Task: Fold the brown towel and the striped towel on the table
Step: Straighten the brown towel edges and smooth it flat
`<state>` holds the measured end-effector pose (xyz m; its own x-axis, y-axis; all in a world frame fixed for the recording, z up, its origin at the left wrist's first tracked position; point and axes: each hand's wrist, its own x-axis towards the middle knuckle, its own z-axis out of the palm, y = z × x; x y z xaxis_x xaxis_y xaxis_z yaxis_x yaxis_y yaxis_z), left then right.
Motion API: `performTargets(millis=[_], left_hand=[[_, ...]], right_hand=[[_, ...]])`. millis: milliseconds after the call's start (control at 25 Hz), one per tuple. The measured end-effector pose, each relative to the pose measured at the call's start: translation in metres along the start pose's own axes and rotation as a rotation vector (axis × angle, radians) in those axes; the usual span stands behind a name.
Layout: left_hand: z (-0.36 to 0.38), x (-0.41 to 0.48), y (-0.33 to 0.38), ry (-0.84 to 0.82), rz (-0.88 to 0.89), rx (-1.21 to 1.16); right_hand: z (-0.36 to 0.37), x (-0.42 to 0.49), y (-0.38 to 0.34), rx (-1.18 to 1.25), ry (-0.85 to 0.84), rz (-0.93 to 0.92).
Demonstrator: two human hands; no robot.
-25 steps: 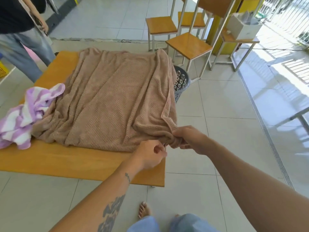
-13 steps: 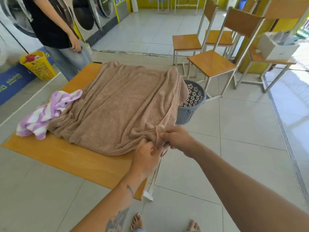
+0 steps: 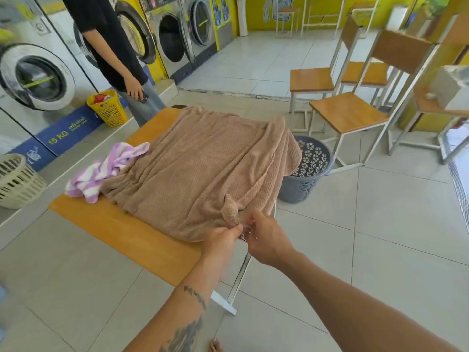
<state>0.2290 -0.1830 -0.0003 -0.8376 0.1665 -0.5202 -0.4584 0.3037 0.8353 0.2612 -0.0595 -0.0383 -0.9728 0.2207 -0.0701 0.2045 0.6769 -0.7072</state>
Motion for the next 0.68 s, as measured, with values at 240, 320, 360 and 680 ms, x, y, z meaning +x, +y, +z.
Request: performTargets(millis=[240, 320, 360, 680], left_hand=[[-0.016, 0.029, -0.037, 0.098, 0.389, 0.617], [-0.022, 0.044, -0.049, 0.003, 0.417, 0.912], [-0.021, 0.051, -0.052, -0.065, 0.395, 1.054], [-0.044, 0.069, -0.065, 0.027, 0.67, 1.213]], right_hand=[[-0.029, 0.007, 0.024, -0.002, -0.103, 0.138], [-0.038, 0.004, 0.035, 0.042, -0.105, 0.183], [-0.04, 0.0, 0.036, 0.076, -0.085, 0.213], [-0.043, -0.019, 0.05, 0.141, -0.252, 0.412]])
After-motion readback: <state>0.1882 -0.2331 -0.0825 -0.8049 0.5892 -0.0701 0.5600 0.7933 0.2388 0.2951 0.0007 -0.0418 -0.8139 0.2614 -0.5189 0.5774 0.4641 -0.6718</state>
